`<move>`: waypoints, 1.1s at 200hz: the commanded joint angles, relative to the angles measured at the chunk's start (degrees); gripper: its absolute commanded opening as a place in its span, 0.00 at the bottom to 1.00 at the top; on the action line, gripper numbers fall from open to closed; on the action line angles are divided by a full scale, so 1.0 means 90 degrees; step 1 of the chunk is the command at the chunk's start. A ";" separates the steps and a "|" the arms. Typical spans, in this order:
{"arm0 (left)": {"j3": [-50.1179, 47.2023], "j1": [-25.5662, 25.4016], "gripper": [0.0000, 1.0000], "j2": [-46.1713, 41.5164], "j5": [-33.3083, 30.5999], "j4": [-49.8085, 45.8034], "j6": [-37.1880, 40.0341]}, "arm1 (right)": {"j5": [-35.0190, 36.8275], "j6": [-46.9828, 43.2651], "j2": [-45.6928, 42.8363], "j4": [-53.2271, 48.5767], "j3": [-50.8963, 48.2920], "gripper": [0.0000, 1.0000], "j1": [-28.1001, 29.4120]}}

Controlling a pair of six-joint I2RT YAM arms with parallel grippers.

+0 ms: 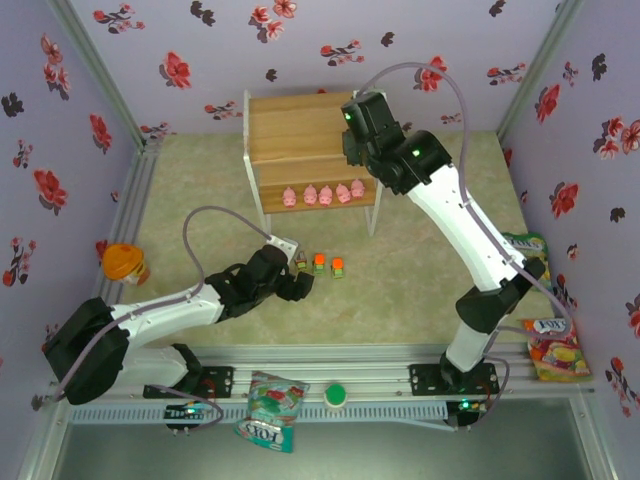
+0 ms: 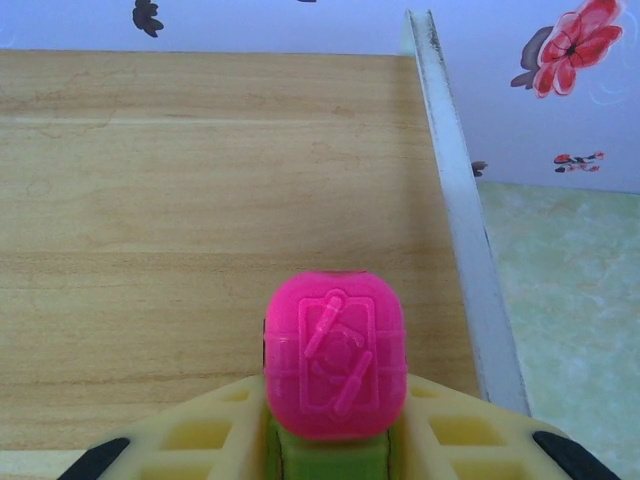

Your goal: Place and organize the plastic toys onto the shelf

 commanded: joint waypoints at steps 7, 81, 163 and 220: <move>0.0125 -0.0035 0.87 -0.0121 -0.0039 0.0069 0.0153 | -0.0178 -0.0177 0.0169 -0.0195 0.0238 0.31 -0.0111; 0.0123 -0.0040 0.87 -0.0165 -0.0039 0.0049 0.0162 | -0.0259 -0.0179 0.0355 -0.0213 0.0317 0.32 -0.0200; 0.0105 -0.0039 0.87 -0.0218 -0.0035 0.0030 0.0171 | -0.0276 -0.0181 0.0375 -0.0200 0.0278 0.35 -0.0224; 0.0109 -0.0042 0.87 -0.0244 -0.0039 0.0020 0.0162 | -0.0308 -0.0194 0.0425 -0.0206 0.0290 0.37 -0.0241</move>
